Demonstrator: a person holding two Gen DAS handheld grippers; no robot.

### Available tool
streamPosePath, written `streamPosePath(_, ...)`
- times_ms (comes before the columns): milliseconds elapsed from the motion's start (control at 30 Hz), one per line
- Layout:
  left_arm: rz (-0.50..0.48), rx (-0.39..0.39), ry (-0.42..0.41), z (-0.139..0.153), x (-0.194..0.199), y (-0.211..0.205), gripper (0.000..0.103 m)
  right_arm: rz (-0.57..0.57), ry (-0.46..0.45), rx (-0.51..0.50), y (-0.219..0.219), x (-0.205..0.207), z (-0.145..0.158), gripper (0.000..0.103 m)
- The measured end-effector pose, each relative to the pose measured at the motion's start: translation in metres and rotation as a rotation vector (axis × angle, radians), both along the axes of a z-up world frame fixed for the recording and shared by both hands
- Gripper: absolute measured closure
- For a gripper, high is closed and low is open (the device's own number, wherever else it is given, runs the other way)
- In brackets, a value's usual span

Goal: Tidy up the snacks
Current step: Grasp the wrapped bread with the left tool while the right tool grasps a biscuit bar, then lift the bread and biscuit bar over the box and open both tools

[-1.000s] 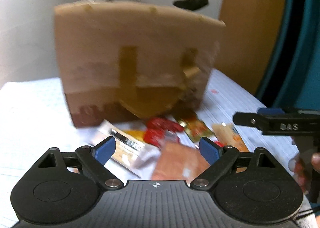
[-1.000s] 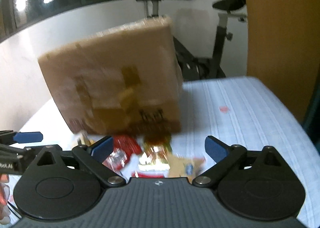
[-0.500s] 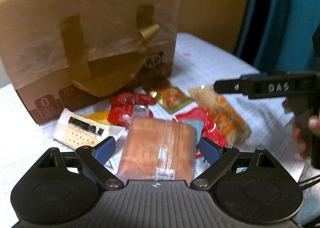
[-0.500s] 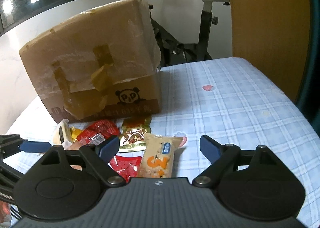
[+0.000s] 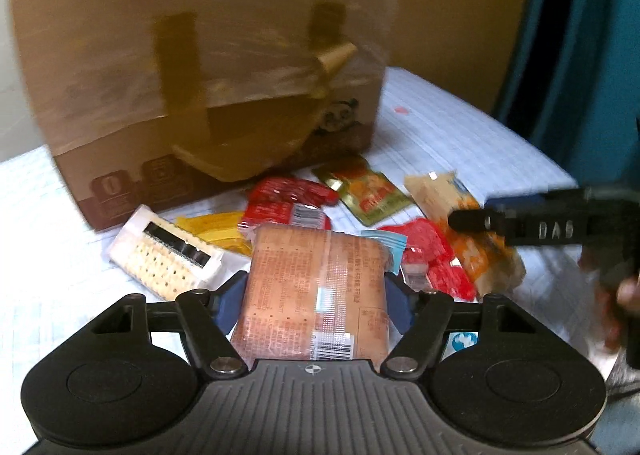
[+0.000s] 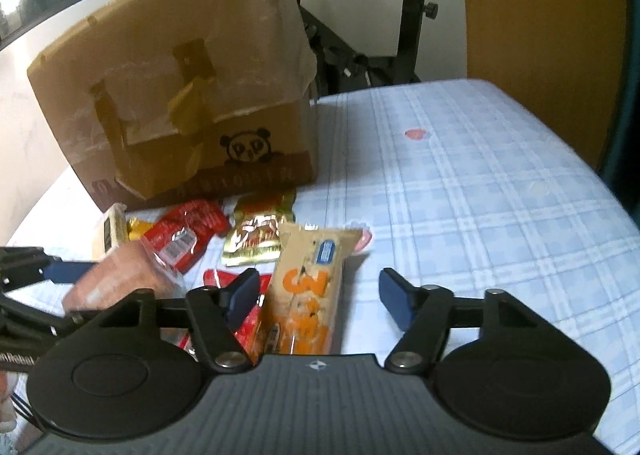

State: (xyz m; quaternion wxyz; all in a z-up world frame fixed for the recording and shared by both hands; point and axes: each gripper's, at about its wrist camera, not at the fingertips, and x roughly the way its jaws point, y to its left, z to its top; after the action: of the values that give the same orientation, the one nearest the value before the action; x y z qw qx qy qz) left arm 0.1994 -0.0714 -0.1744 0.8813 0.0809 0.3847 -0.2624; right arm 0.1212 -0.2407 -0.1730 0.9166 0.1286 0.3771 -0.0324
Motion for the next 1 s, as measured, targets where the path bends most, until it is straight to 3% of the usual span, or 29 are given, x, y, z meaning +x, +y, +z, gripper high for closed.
streamPosePath(233, 0.041, -0.104, -0.029, 0.021, -0.012, 0.016, 0.03, 0.029, -0.014, 0.02, 0.006, -0.001, -0.004, 0.057)
streamPosePath(433, 0.128, -0.148, -0.07, 0.038, -0.024, 0.032, 0.03, 0.022, -0.008, 0.019, 0.007, 0.001, -0.006, 0.057)
streamPosePath(767, 0.401, -0.15, -0.085, 0.042, -0.04, 0.095, 0.03, -0.026, -0.086, 0.016, 0.002, -0.007, -0.015, 0.059)
streamPosePath(1000, 0.462, -0.16, -0.07, 0.042, -0.044, 0.109, 0.03, -0.021, -0.12, -0.001, 0.004, -0.012, -0.018, 0.059)
